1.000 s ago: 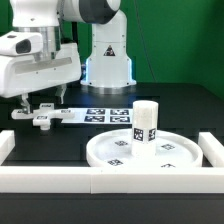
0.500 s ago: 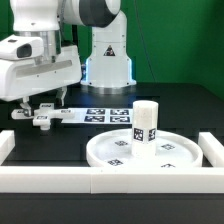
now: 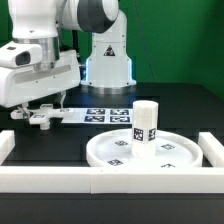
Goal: Assemble round table
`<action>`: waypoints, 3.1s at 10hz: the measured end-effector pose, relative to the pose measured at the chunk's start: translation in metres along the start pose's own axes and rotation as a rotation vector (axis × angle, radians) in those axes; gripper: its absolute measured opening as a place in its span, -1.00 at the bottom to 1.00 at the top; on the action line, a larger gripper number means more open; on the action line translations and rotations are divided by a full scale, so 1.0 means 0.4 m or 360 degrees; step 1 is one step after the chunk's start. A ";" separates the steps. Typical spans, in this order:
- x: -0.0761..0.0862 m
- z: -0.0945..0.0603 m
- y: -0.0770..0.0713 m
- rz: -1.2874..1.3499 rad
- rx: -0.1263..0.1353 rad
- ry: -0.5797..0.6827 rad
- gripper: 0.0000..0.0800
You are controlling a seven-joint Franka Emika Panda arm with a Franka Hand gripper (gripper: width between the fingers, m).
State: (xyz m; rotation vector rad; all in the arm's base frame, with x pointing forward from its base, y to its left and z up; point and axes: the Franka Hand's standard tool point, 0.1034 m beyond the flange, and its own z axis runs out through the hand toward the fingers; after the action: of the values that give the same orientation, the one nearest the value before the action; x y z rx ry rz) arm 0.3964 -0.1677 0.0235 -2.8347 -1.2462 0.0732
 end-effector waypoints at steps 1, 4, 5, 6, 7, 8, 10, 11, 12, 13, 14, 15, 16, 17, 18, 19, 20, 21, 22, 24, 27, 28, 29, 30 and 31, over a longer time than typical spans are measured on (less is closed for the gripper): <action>0.000 0.000 0.000 0.0000 0.0000 0.0000 0.32; 0.001 0.000 0.000 -0.0001 0.0001 0.0000 0.11; 0.003 -0.001 0.001 -0.0002 -0.0001 0.0001 0.11; 0.006 -0.004 0.003 -0.0002 -0.0002 0.0003 0.11; 0.020 -0.019 0.001 0.0004 0.0001 0.0008 0.11; 0.049 -0.051 0.000 -0.0004 -0.0012 0.0021 0.11; 0.139 -0.141 -0.024 0.0049 -0.0072 0.0070 0.12; 0.182 -0.183 -0.044 0.0076 -0.0080 0.0093 0.12; 0.230 -0.227 -0.064 0.0142 -0.0083 0.0104 0.12; 0.295 -0.269 -0.088 0.0244 -0.0084 0.0133 0.12; 0.368 -0.294 -0.107 0.0298 -0.0109 0.0160 0.12; 0.438 -0.314 -0.119 0.0354 -0.0116 0.0183 0.12; 0.516 -0.335 -0.118 0.0430 -0.0130 0.0219 0.12; 0.601 -0.356 -0.110 0.0515 -0.0126 0.0245 0.12; 0.651 -0.366 -0.093 0.0536 -0.0126 0.0254 0.12; 0.644 -0.361 -0.091 0.0529 -0.0127 0.0251 0.12; 0.639 -0.357 -0.093 0.0532 -0.0124 0.0246 0.12; 0.640 -0.357 -0.093 0.0531 -0.0123 0.0245 0.12; 0.640 -0.356 -0.093 0.0532 -0.0123 0.0244 0.12; 0.605 -0.318 -0.083 0.0383 -0.0138 0.0222 0.12; 0.595 -0.272 -0.078 0.0449 -0.0070 0.0139 0.12; 0.593 -0.269 -0.088 0.0541 -0.0043 0.0115 0.12; 0.591 -0.268 -0.086 0.0530 -0.0044 0.0115 0.12; 0.591 -0.268 -0.086 0.0531 -0.0044 0.0115 0.12; 0.591 -0.268 -0.086 0.0529 -0.0045 0.0115 0.12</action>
Offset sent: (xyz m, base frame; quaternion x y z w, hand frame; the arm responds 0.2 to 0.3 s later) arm 0.0035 0.0012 0.0016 -0.0020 -0.0005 -0.0019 1.0000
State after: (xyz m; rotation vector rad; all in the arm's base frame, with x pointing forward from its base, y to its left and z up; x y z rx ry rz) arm 0.5374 0.0276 0.1266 -3.0078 -0.7594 -0.0360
